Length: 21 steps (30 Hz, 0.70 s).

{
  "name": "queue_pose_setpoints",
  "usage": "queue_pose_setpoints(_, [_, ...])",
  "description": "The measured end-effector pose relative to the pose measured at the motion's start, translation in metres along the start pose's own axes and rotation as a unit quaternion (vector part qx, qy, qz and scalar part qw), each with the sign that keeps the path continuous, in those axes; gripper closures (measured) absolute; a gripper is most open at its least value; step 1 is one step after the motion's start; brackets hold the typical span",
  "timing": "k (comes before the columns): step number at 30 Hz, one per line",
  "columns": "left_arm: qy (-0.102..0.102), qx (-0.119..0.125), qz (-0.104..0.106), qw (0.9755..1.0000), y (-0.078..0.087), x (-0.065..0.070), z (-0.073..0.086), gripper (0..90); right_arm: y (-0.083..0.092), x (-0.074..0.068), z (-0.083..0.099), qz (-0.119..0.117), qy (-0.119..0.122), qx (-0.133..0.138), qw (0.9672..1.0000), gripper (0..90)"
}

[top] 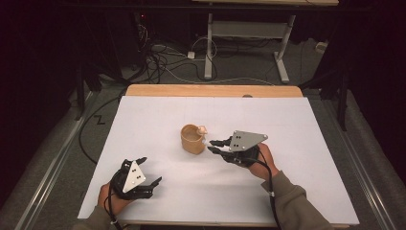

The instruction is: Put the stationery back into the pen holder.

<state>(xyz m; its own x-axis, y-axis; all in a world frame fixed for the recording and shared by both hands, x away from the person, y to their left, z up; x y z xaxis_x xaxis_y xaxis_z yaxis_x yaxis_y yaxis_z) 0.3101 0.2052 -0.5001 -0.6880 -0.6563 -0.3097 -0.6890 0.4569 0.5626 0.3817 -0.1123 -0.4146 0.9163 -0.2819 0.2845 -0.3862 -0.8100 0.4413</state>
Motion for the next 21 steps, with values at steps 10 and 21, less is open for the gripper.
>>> queue_pose_setpoints(10, [0.002, 0.001, -0.002, 1.0000, -0.001, 0.000, 0.000, 17.2, 0.004, 0.004, -0.001, 0.033, -0.046, 0.051, 0.9971, 79.0])
queue_pose_setpoints(21, [0.001, 0.002, -0.001, 1.0000, -0.001, 0.000, 0.000, 17.2, -0.006, 0.008, -0.012, 0.056, -0.086, 0.100, 0.9897, 79.1])
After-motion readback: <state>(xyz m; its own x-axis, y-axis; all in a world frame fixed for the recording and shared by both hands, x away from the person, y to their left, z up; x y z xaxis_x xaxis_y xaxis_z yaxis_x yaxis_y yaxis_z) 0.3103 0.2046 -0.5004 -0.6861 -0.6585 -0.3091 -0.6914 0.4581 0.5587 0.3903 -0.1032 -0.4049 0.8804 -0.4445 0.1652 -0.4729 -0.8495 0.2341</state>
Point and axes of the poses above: each handheld gripper's, and its own axes: y roughly backward along the jaws, z roughly out of its underside, x roughly to its right, the point moved 3 cm from there along -y, roughly forward along the jaws, and after that the axes turned 1 degree about -z, right-handed, at the moved point
